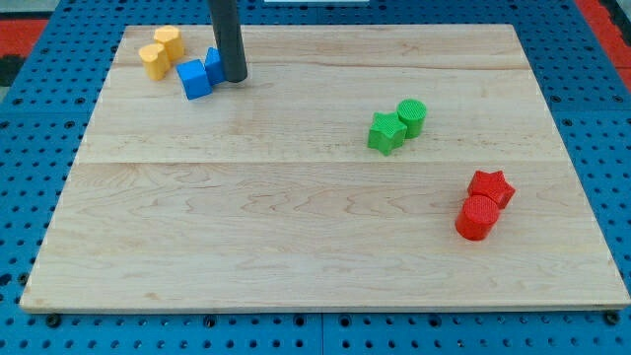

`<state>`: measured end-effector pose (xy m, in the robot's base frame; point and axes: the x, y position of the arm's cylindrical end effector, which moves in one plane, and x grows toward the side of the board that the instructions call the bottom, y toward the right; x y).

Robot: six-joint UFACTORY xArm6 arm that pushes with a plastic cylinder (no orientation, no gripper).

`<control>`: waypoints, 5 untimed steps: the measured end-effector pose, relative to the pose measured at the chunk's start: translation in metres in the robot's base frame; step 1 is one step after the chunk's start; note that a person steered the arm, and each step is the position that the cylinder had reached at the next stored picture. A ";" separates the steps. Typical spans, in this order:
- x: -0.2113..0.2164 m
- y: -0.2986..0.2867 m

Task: Move the blue triangle above the blue cube

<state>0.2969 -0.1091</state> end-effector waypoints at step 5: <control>-0.014 -0.008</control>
